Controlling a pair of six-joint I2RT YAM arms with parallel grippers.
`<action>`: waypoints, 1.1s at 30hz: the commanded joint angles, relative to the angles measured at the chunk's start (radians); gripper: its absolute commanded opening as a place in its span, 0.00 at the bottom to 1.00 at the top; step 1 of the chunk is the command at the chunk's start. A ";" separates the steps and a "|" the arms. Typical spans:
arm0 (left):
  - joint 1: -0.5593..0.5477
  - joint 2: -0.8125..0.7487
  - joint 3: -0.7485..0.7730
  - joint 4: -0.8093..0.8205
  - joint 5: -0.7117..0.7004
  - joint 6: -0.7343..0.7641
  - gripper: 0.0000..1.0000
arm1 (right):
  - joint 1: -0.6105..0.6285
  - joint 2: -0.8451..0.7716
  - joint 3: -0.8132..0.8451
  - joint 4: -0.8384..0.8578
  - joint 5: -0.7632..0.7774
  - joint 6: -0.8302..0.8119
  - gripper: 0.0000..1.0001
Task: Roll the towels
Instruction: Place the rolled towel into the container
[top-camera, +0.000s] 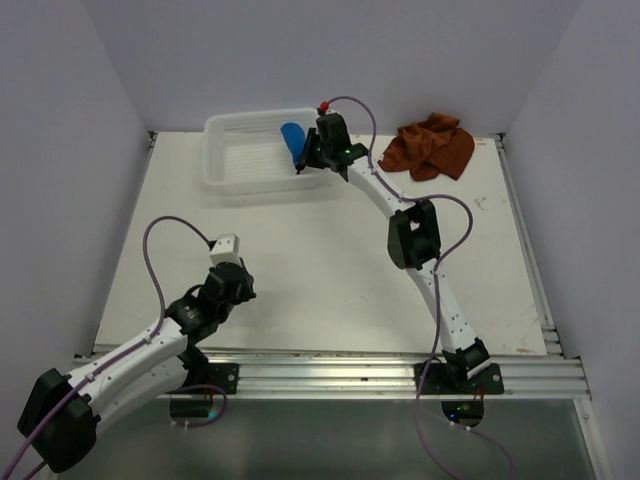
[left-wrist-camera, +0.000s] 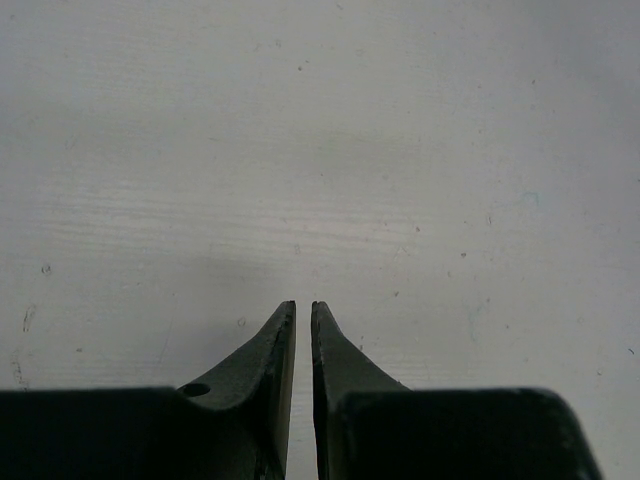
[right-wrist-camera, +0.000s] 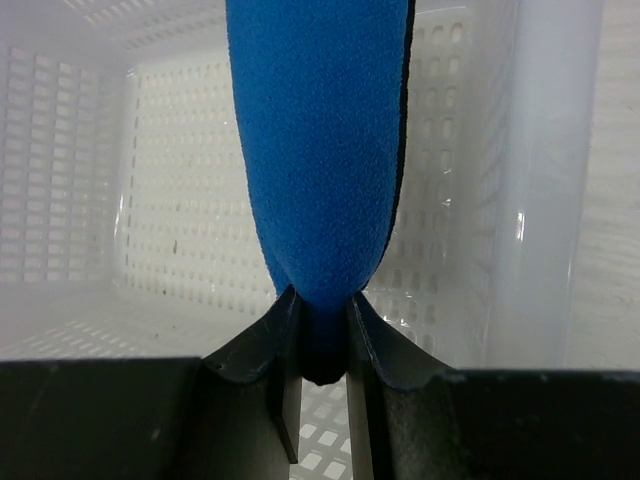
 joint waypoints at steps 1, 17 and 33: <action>0.005 0.012 0.012 0.061 0.007 -0.001 0.15 | -0.015 -0.058 0.032 -0.142 0.051 -0.050 0.00; 0.005 0.064 0.000 0.119 0.041 -0.004 0.16 | -0.067 -0.126 0.018 -0.282 0.060 -0.137 0.00; 0.005 0.133 -0.003 0.136 0.057 0.001 0.17 | -0.066 -0.118 0.012 -0.247 -0.006 -0.123 0.32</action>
